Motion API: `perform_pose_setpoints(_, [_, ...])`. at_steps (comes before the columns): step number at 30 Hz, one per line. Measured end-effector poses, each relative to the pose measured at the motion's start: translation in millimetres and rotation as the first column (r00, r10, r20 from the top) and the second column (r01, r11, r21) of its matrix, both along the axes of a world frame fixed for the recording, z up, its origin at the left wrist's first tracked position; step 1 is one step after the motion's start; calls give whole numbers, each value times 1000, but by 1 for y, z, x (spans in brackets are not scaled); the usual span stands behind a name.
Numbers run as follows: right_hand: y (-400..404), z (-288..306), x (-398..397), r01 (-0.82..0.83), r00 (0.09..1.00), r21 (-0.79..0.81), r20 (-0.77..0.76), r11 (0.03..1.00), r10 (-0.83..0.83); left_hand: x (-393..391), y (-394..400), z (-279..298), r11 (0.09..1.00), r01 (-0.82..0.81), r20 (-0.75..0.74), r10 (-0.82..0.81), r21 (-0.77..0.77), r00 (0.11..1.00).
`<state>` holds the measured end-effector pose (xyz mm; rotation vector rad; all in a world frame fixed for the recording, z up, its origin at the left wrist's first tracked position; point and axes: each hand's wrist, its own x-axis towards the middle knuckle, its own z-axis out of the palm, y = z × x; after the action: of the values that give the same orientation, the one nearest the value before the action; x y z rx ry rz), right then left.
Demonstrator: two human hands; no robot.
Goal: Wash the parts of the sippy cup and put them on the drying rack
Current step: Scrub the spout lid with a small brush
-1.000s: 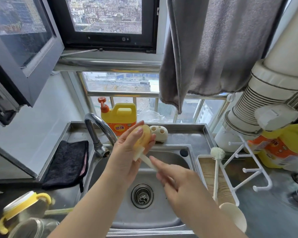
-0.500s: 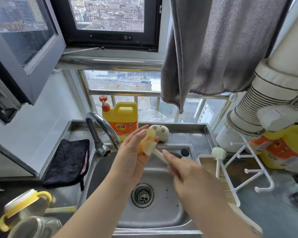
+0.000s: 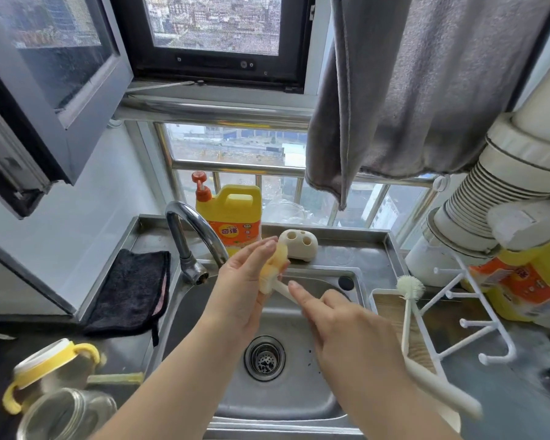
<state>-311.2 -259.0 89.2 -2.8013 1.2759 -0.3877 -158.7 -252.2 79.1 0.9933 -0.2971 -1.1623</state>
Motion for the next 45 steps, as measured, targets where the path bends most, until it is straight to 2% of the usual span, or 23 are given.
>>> perform_pose_setpoints(3, [-6,-3,0,-71,997,196,21,978,68,2,9,-14,996,31,77,-38,84,996])
perform_pose_setpoints(5, [-5,-16,-4,-86,989,386,147,918,30,1,16,-24,992,45,95,-56,118,994])
perform_pose_setpoints(8, [7,-34,6,-95,988,480,149,872,26,4,19,-33,988,-8,89,-5,152,996])
perform_pose_setpoints(11, [12,-51,7,-152,967,607,253,780,-8,11,19,-38,980,-50,55,40,195,998])
perform_pose_setpoints(14, [5,-50,-8,-146,957,669,282,729,-67,13,21,-45,971,-72,44,64,227,997])
perform_pose_setpoints(17, [-8,-52,-31,-42,922,729,292,684,-255,6,17,-53,962,-78,45,69,260,997])
perform_pose_setpoints(21, [-41,-55,-57,40,696,846,359,532,-622,-7,7,-63,950,-25,14,22,311,1000])
perform_pose_setpoints(24, [-75,-65,-75,91,596,841,383,534,-705,-19,-6,-66,943,34,-19,-30,332,999])
perform_pose_setpoints(27, [-107,-89,-91,205,580,841,307,501,-754,-31,-21,-70,929,101,-35,-95,357,995])
perform_pose_setpoints(30, [-132,-114,-96,237,530,856,283,460,-799,-42,-38,-79,911,171,-45,-166,376,985])
perform_pose_setpoints(32, [-146,-126,-93,287,552,834,259,472,-793,-49,-49,-88,890,206,-65,-197,407,978])
perform_pose_setpoints(38, [-181,-168,-85,466,691,671,131,577,-711,-65,-76,-111,864,257,-140,-217,432,966])
perform_pose_setpoints(42, [-181,-184,-84,539,723,602,29,589,-690,-67,-88,-118,856,247,-177,-186,455,967])
perform_pose_setpoints(45, [-179,-187,-85,560,728,542,40,627,-685,-68,-92,-121,849,240,-173,-178,471,969])
